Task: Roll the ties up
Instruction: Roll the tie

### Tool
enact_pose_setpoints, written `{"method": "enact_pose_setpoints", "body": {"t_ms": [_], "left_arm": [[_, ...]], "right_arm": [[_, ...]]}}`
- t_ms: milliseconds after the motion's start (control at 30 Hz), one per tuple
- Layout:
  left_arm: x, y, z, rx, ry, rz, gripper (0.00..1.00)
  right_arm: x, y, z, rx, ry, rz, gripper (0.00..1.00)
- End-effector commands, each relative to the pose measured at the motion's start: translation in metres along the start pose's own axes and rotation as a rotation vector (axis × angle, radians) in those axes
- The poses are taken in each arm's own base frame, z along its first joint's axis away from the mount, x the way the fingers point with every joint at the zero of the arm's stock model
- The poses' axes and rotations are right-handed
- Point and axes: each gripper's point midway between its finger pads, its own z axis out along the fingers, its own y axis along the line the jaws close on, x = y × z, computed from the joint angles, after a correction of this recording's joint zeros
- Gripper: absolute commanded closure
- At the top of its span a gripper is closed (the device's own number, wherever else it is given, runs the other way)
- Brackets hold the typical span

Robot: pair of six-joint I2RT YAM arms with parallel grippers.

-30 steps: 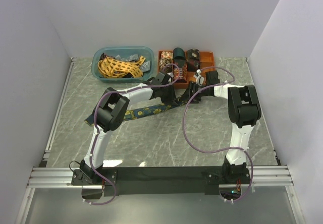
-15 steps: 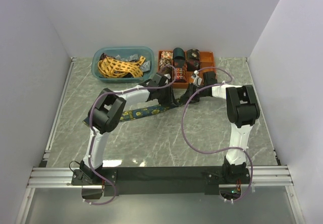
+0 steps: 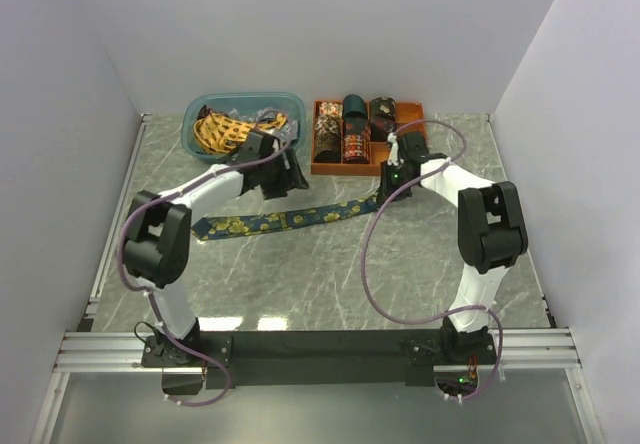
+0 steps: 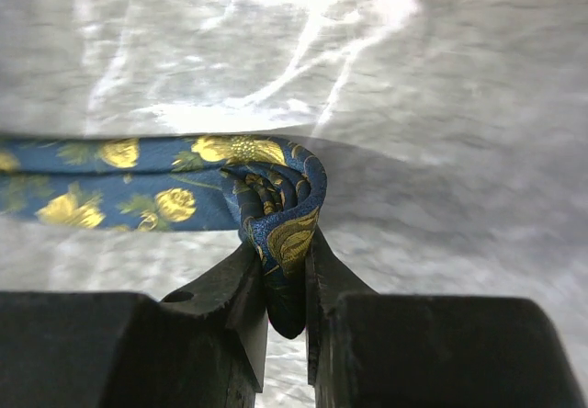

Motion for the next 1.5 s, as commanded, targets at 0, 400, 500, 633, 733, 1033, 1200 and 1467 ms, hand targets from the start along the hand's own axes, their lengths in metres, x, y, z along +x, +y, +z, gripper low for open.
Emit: {"method": "enact_pose_setpoints", "body": {"t_ms": [0,400,500,633,733,1033,1200,1467], "left_arm": [[0.004,0.025,-0.016,-0.057,-0.007,0.008,0.25],[0.001,0.103,-0.047,-0.285,-0.067,-0.059,0.3],[-0.002,0.119,-0.056,-0.316,-0.081,-0.09,0.32],[-0.006,0.138,-0.068,-0.361,-0.099,-0.11,0.32],[-0.012,0.148,-0.073,-0.391,-0.129,-0.12,0.32],[-0.012,0.148,-0.068,-0.378,-0.122,-0.125,0.32],[-0.014,0.147,-0.068,-0.372,-0.126,-0.124,0.33],[-0.012,0.143,-0.065,-0.346,-0.119,-0.13,0.33]], "right_arm": [[-0.015,-0.017,-0.023,0.285,-0.045,-0.115,1.0],[-0.026,-0.008,-0.04,0.809,-0.079,-0.307,1.0],[-0.027,0.006,-0.037,0.842,-0.088,-0.361,1.0],[-0.014,0.022,-0.017,0.851,-0.043,-0.437,1.0],[-0.009,0.028,-0.007,0.859,-0.023,-0.466,1.0],[0.017,0.051,0.029,0.792,0.088,-0.542,0.93],[0.024,0.066,0.041,0.678,0.128,-0.527,0.75],[0.031,0.076,0.043,0.61,0.178,-0.519,0.57]]}}
